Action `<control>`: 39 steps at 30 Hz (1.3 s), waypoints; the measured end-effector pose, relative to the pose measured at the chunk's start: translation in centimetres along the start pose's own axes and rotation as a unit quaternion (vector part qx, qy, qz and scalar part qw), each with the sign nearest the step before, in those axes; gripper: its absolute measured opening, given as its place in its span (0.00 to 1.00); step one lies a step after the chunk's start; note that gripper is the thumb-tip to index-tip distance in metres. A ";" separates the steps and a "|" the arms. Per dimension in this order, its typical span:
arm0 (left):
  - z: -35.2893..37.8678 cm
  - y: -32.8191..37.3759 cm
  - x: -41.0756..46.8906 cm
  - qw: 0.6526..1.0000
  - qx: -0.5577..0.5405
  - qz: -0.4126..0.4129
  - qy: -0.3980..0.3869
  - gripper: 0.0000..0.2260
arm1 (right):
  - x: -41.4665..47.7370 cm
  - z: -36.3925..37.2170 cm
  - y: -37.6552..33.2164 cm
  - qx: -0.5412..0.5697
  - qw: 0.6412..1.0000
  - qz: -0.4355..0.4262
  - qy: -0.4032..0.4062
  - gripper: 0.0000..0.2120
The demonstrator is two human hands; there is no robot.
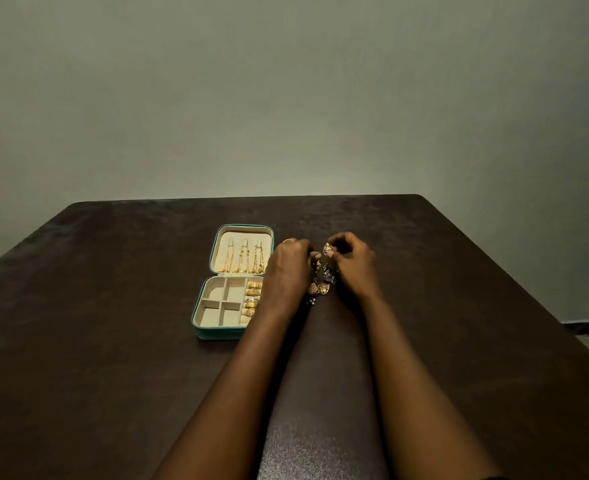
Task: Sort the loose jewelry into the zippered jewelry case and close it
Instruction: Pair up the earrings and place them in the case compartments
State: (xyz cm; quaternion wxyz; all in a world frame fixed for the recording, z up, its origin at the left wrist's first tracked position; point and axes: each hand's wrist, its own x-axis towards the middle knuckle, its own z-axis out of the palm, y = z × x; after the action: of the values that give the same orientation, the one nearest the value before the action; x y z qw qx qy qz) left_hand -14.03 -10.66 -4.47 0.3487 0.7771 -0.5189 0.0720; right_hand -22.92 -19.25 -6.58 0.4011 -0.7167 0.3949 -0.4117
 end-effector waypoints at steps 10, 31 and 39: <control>-0.7 -0.4 0.7 0.962 -0.232 -0.148 -0.002 0.07 | -0.9 -1.4 -2.2 0.374 0.925 0.041 -0.053 0.11; -0.4 -1.0 1.2 0.875 -0.445 -0.190 0.009 0.11 | -0.6 -0.7 -0.4 -0.044 0.999 0.001 -0.013 0.10; -0.3 -1.5 1.3 0.882 -0.421 -0.210 0.029 0.11 | -0.7 -0.2 -0.4 -0.203 0.978 -0.011 -0.035 0.11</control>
State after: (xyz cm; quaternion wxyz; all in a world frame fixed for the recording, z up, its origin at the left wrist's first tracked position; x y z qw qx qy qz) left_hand -12.07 -11.14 -4.32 0.6646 0.6458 -0.3145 -0.2058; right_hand -23.25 -18.54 -6.30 0.2561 -0.8016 0.4480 -0.3019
